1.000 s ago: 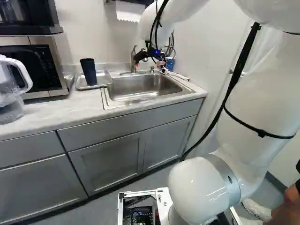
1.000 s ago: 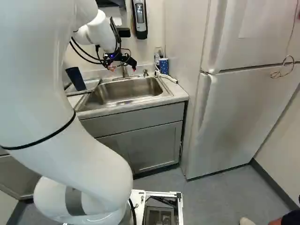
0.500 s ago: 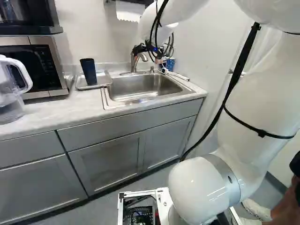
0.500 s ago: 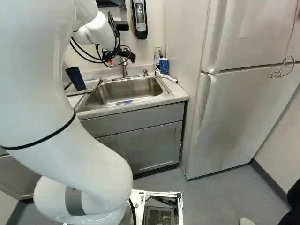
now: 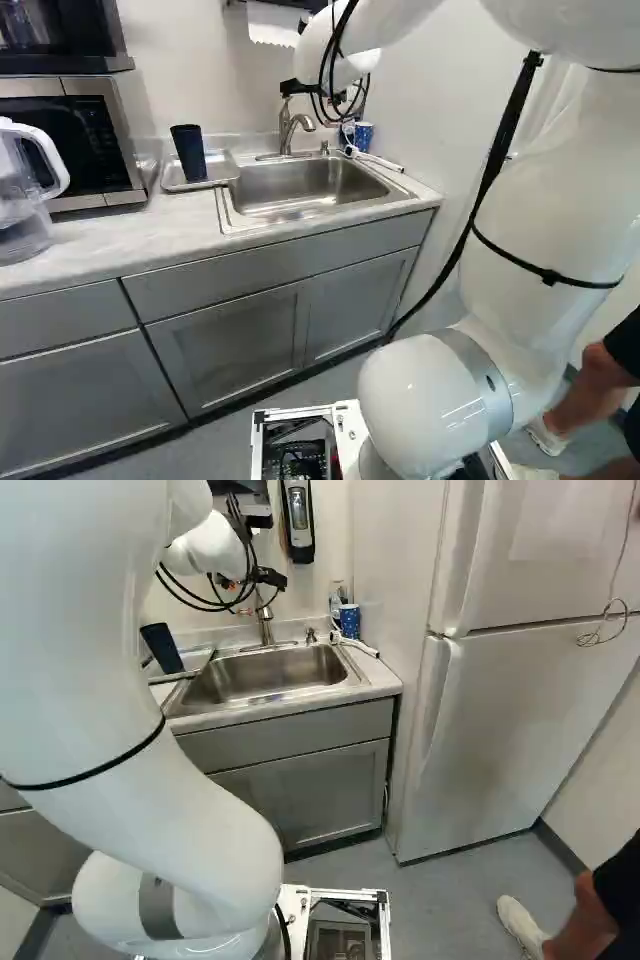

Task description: Rinse the cup and place it in the tray

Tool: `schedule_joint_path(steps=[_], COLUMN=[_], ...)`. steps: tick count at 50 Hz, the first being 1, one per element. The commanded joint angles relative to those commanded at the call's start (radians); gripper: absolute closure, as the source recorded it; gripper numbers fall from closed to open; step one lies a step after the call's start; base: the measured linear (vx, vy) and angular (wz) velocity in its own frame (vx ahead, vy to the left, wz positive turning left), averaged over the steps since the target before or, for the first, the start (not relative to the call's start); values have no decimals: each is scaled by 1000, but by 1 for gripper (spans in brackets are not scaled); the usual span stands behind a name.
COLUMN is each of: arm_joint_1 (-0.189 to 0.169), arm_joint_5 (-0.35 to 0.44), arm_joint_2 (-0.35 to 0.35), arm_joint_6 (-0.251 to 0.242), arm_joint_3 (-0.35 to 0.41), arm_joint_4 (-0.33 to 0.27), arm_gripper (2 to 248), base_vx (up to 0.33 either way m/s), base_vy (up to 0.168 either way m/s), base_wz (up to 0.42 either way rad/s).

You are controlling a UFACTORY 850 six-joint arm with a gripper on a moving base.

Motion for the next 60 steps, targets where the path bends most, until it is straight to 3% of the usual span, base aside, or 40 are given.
schedule_joint_path(steps=[16,60], arm_joint_1=[-21,-59], arm_joint_5=[113,108], arm_joint_2=[-76,-301], arm_joint_6=[0,0], arm_joint_3=[-79,-331], arm_joint_4=[0,0], arm_gripper=[3,3], base_vx=[0,0], base_vy=[0,0], base_wz=[0,0])
